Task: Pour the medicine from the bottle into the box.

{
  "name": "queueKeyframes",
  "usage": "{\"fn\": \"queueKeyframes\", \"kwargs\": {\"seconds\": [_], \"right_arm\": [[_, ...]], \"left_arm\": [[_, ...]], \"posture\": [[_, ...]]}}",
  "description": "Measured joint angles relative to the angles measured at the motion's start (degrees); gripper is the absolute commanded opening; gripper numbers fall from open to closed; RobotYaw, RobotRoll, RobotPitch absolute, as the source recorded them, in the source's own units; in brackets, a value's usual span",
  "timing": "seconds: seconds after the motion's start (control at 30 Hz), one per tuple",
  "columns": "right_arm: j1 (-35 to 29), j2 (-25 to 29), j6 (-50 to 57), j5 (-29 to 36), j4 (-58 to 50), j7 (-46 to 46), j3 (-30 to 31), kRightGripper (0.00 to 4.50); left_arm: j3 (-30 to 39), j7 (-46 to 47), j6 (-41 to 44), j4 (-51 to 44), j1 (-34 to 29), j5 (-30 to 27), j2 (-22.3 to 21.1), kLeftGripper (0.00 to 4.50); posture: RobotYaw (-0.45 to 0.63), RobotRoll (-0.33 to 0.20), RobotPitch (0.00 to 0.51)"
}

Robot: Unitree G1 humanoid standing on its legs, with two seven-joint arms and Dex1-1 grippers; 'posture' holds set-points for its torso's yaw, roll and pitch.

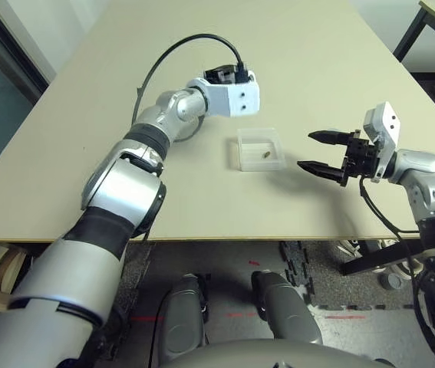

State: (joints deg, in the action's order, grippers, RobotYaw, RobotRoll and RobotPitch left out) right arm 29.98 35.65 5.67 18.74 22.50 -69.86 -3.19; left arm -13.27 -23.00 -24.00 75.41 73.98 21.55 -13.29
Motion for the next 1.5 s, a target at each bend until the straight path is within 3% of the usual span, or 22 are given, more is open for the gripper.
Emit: {"fn": "queueKeyframes", "kwargs": {"seconds": [0.2,0.57,0.97,1.5], "right_arm": [[-0.2,0.0,0.0,0.0,-0.3,0.1,0.1,4.5],[-1.5,0.2,0.3,0.1,-2.1,0.9,0.1,4.5],[-1.5,1.6,0.3,0.1,-2.2,1.2,0.1,4.5],[-1.4,1.7,0.3,0.1,-2.3,1.2,0.1,4.5]], "left_arm": [[9.2,-3.6,6.3,-2.4,-2.4,-9.9,2.0,2.6],[18.5,-1.2,8.3,-4.9,-10.8,-19.4,2.3,2.6],[23.0,0.5,2.4,-5.3,-16.1,-24.1,5.6,2.6],[23.0,0.3,1.4,-4.8,-19.8,-24.2,6.2,2.6]], "posture": [[-0.23,0.0,0.123],[-0.24,0.0,0.124],[-0.25,0.0,0.124],[-0.26,0.0,0.115]]}}
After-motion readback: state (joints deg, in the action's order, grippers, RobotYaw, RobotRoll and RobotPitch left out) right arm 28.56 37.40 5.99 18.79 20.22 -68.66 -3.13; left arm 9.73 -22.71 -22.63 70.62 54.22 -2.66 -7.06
